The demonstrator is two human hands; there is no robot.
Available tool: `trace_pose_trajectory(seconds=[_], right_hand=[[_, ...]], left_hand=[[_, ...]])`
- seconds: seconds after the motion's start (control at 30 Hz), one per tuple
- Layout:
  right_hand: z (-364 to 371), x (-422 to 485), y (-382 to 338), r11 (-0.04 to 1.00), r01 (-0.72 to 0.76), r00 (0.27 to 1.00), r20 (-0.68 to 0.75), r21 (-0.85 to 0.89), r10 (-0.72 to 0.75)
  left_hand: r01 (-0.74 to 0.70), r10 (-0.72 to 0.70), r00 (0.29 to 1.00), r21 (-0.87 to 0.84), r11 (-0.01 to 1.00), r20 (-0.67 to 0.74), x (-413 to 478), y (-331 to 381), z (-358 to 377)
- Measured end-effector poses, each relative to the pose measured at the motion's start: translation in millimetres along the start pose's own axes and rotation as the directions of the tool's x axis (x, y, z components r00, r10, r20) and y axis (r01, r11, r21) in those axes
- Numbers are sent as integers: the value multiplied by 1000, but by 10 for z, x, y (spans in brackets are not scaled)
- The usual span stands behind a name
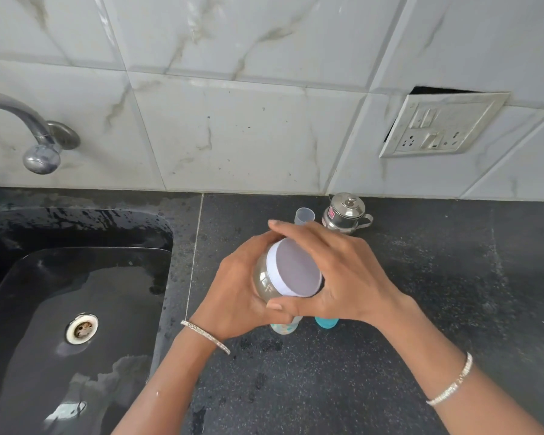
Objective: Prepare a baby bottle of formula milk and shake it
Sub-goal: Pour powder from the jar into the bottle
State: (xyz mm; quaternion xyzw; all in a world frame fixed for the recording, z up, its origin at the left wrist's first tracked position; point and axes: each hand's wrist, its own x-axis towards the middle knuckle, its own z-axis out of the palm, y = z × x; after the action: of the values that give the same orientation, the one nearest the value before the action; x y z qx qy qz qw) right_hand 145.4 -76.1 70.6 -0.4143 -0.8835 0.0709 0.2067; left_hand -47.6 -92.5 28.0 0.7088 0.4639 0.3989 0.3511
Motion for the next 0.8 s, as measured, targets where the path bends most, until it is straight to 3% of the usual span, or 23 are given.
trace_pose_trajectory(seconds=[0.23,0.5,0.57,0.63,0.7,0.8], right_hand=[[139,148,0,976,134,977,-142,-169,-158],[198,182,-24,992,49,992,-114,-113,-61],[159,195,7,999,-27,995,-99,33,30],[122,202,52,935,-163,975,-96,314,202],[103,214,120,781,-293,891,-138,551,432],[88,203,245,549,-418,728,-94,724,679]], left_hand=[[33,-33,999,-48,998,-9,-20,-20,13],[50,-50,997,-8,999,-65,-15,-79,-18],[38,-39,996,-10,999,-79,9,-91,-34],[37,-37,994,-2,999,-98,41,-113,-63],[50,-49,992,11,999,-117,63,-146,-93],[80,-77,988,13,997,-136,75,-221,-108]])
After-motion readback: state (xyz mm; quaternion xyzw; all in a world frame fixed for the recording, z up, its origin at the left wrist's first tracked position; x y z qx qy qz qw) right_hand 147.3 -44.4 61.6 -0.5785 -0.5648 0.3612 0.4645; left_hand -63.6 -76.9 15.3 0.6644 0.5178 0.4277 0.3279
